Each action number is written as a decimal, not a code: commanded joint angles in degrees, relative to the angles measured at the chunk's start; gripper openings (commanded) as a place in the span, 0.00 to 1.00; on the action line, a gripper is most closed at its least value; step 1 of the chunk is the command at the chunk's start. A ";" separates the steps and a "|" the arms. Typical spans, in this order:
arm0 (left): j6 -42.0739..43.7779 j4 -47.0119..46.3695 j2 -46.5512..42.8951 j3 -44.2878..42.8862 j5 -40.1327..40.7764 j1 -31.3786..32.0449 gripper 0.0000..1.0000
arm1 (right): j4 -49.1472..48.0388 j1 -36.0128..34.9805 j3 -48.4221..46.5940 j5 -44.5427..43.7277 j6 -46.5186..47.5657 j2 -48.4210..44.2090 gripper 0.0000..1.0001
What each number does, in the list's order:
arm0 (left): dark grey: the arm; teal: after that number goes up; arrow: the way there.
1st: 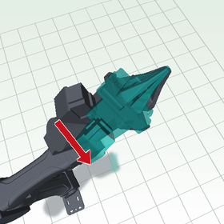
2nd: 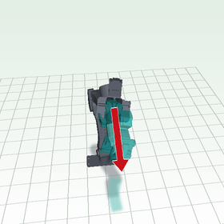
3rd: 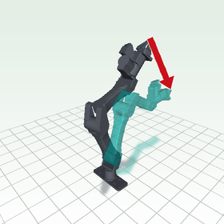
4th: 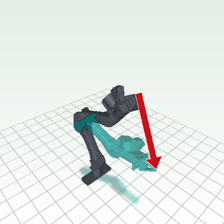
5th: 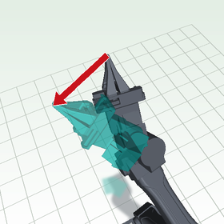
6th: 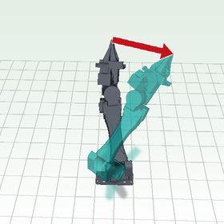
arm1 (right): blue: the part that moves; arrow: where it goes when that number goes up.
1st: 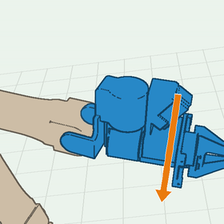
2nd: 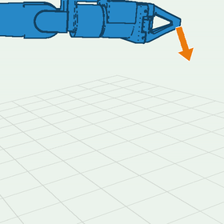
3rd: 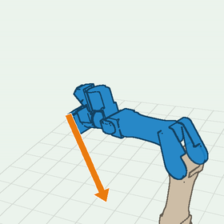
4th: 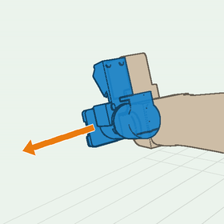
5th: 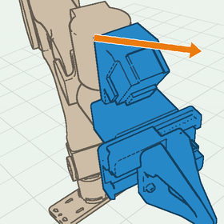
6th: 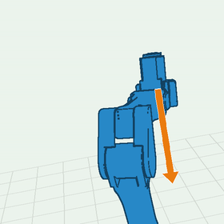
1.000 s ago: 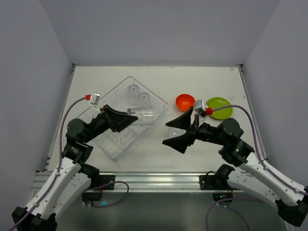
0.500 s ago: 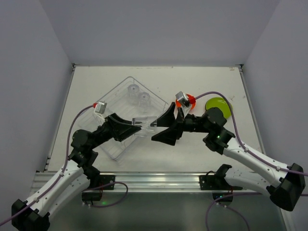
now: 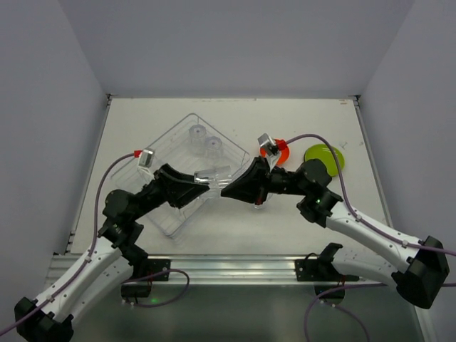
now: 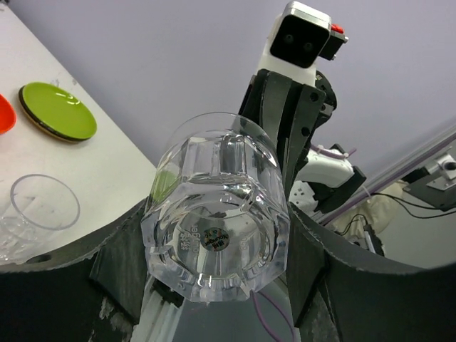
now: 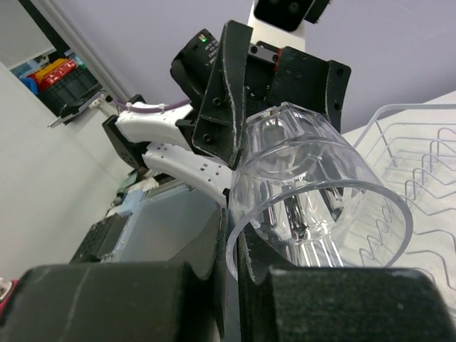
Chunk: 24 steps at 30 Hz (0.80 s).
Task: Unload the mixed dishes from the dish rack
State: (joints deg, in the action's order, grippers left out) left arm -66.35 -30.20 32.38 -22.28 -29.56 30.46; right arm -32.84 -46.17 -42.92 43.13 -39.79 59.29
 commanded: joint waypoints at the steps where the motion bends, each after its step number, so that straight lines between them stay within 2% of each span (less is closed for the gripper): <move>1: 5.95 11.70 -0.04 -6.96 3.19 0.30 0.46 | -3.39 -0.32 0.90 -0.76 5.06 -4.17 0.00; 2: 8.66 14.44 0.14 -8.29 3.89 0.30 0.96 | -1.98 -0.32 0.99 -1.47 5.86 -4.88 0.00; 3: 10.43 17.60 0.14 -9.87 6.86 0.39 1.00 | -0.22 -0.23 0.99 -2.34 6.82 -5.58 0.00; 5: 14.99 31.81 0.49 -17.04 11.52 0.39 1.00 | 7.30 -0.23 0.64 -5.85 10.77 -8.04 0.00; 6: 20.15 37.87 0.66 -20.22 18.77 0.30 1.00 | 10.57 -0.32 0.29 -7.87 12.35 -9.00 0.00; 7: 23.08 49.24 0.67 -23.56 22.93 0.30 1.00 | 14.43 -0.32 -0.58 -13.02 16.20 -11.01 0.00; 8: 27.19 54.49 0.49 -29.16 27.75 0.39 1.00 | 21.43 -0.32 -0.94 -15.69 17.54 -11.90 0.00; 9: 28.63 58.54 -0.21 -31.22 37.81 0.30 1.00 | 25.33 -0.32 -1.55 -18.76 18.51 -12.78 0.00; 10: 29.95 64.85 -0.65 -32.72 41.91 0.30 1.00 | 29.63 -0.32 -3.04 -22.18 20.61 -13.58 0.00; 11: 32.22 67.17 -1.00 -33.78 45.52 0.30 1.00 | 37.42 -0.32 -3.83 -28.74 21.24 -14.80 0.00; 12: 33.20 70.33 -1.53 -34.92 49.99 0.30 1.00 | 41.24 -0.32 -4.80 -33.16 21.77 -15.16 0.00; 13: 34.17 71.41 -1.62 -35.19 51.08 0.39 1.00 | 48.93 -0.32 -7.07 -41.82 21.86 -15.17 0.00; 17: 38.57 72.56 -2.06 -32.74 51.88 0.39 1.00 | 65.33 -0.15 -12.53 -59.51 18.62 -13.07 0.00; 19: 39.27 70.81 -2.85 -29.58 52.06 0.30 1.00 | 71.65 1.52 -15.51 -65.17 14.75 -11.13 0.00; 21: 38.85 70.27 -3.72 -27.73 55.46 0.30 1.00 | 77.91 4.23 -16.58 -68.52 13.17 -8.85 0.00; 24: 37.87 70.10 -4.34 -26.59 59.78 0.39 1.00 | 81.26 10.90 -17.29 -64.25 14.04 -6.21 0.00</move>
State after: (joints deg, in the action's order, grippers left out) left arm -30.28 39.38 29.17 -49.34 22.57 30.87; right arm 38.63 -39.99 -57.49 -15.55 -24.60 51.18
